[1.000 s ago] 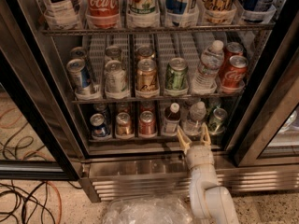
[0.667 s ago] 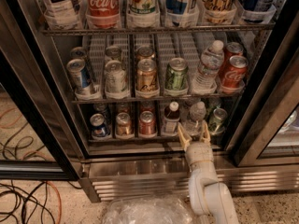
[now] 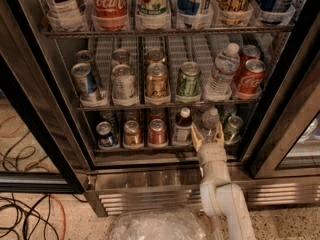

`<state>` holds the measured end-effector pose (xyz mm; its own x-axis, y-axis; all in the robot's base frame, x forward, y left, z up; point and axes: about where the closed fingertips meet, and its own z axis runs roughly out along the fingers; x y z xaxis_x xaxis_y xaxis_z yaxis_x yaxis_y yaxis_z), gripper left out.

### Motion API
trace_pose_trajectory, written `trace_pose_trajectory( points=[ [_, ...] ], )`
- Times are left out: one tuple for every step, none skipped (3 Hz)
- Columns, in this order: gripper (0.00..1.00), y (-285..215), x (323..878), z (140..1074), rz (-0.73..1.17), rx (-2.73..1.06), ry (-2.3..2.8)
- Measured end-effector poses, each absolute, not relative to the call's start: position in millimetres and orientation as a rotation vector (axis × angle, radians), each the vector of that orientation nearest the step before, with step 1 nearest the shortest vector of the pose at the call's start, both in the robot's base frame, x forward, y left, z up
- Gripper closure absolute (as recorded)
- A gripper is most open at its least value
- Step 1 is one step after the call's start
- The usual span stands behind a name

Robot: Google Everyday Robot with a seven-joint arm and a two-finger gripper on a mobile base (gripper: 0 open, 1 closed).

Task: Pick water bottle from bottom shelf of fridge

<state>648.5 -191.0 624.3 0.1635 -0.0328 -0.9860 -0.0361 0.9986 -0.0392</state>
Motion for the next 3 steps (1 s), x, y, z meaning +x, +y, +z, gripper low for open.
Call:
trace_pose_trajectory(
  points=[
    [0.35, -191.8, 656.8, 623.5, -0.005, -0.053, 1.412],
    [0.54, -192.4, 660.8, 621.5, -0.014, -0.053, 1.413],
    [0.77, -192.4, 660.8, 621.5, -0.014, -0.053, 1.413]
  ],
)
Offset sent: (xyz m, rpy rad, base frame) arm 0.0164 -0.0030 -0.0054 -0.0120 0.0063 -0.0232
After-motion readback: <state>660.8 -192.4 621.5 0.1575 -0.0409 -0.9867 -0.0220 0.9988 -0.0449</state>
